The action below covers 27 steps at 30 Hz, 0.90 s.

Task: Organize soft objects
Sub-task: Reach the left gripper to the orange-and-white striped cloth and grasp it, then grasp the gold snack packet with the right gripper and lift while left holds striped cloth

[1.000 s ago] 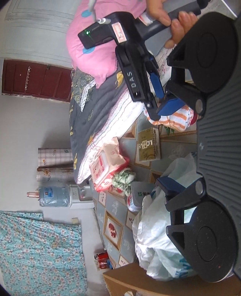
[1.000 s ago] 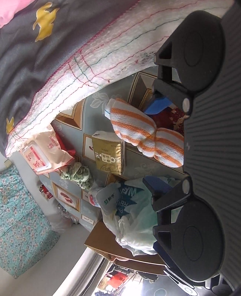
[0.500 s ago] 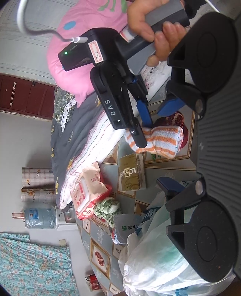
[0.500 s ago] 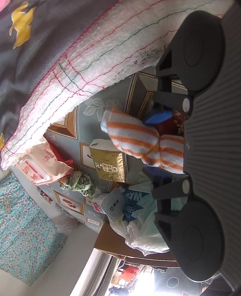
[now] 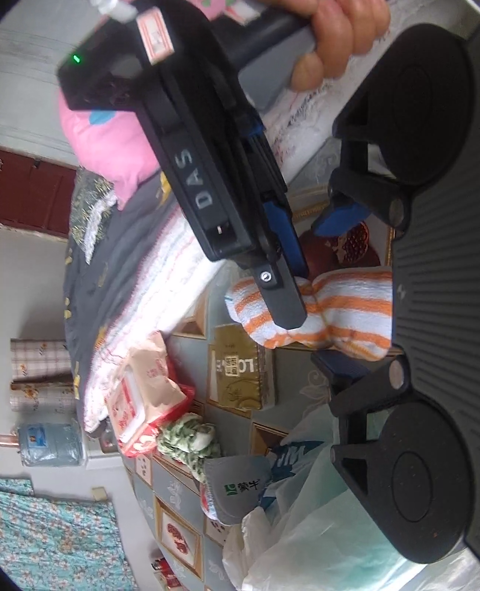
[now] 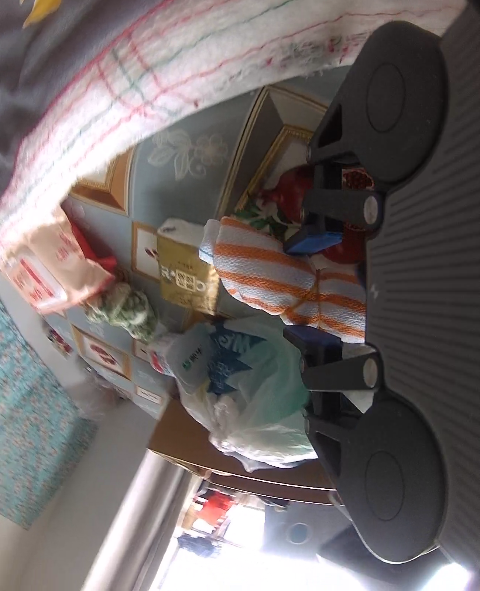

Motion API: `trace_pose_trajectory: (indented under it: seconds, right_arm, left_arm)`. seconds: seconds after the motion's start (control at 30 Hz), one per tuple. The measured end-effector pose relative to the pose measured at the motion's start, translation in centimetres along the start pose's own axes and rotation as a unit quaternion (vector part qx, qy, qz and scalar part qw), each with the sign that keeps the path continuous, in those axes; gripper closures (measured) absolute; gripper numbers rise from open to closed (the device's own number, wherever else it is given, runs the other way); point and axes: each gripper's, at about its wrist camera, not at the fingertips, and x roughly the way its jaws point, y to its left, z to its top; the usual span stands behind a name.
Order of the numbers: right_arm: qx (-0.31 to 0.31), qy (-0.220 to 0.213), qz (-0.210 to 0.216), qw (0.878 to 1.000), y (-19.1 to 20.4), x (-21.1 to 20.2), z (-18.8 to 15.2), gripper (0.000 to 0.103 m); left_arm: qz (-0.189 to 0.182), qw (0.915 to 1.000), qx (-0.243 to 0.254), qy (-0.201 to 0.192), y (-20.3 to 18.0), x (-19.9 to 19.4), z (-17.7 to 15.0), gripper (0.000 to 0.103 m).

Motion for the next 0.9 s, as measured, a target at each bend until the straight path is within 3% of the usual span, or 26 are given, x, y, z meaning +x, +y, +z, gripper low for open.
trace_pose_trajectory:
  seconds: [0.07, 0.17, 0.3, 0.37, 0.43, 0.5, 0.77, 0.9]
  right_arm:
    - [-0.028, 0.012, -0.009, 0.999, 0.6, 0.0, 0.4, 0.060]
    - [-0.062, 0.030, -0.019, 0.997, 1.2, -0.8, 1.6, 0.059]
    - [-0.120, 0.013, -0.056, 0.991, 2.5, -2.5, 4.3, 0.046]
    - [-0.159, 0.015, -0.071, 0.985, 3.6, -2.1, 5.7, 0.041]
    - [-0.206, 0.028, -0.086, 0.974, 4.8, -0.6, 6.8, 0.027]
    - [-0.240, 0.041, -0.098, 0.965, 5.8, 1.2, 7.5, 0.023]
    - [-0.318, 0.105, -0.138, 0.932, 6.8, 8.3, 8.7, 0.025]
    - [-0.305, 0.104, -0.141, 0.936, 6.1, 9.1, 8.5, 0.034]
  left_arm:
    - [0.020, 0.9997, 0.000, 0.012, 0.2, 0.8, 0.0, 0.059]
    - [0.004, 0.9993, -0.028, 0.024, 1.3, 1.4, 0.0, 0.059]
    - [-0.001, 0.9986, -0.045, 0.027, 1.9, 1.4, 0.0, 0.060]
    - [0.001, 0.9983, -0.049, 0.031, 1.9, 1.2, 0.0, 0.060]
    - [0.000, 0.9979, -0.055, 0.034, 2.0, 1.1, 0.0, 0.060]
    - [0.000, 0.9976, -0.060, 0.035, 2.2, 1.0, -0.1, 0.060]
    - [0.005, 0.9977, -0.056, 0.038, 2.1, 1.2, -0.1, 0.060]
    - [0.008, 0.9981, -0.048, 0.038, 1.9, 1.3, 0.0, 0.059]
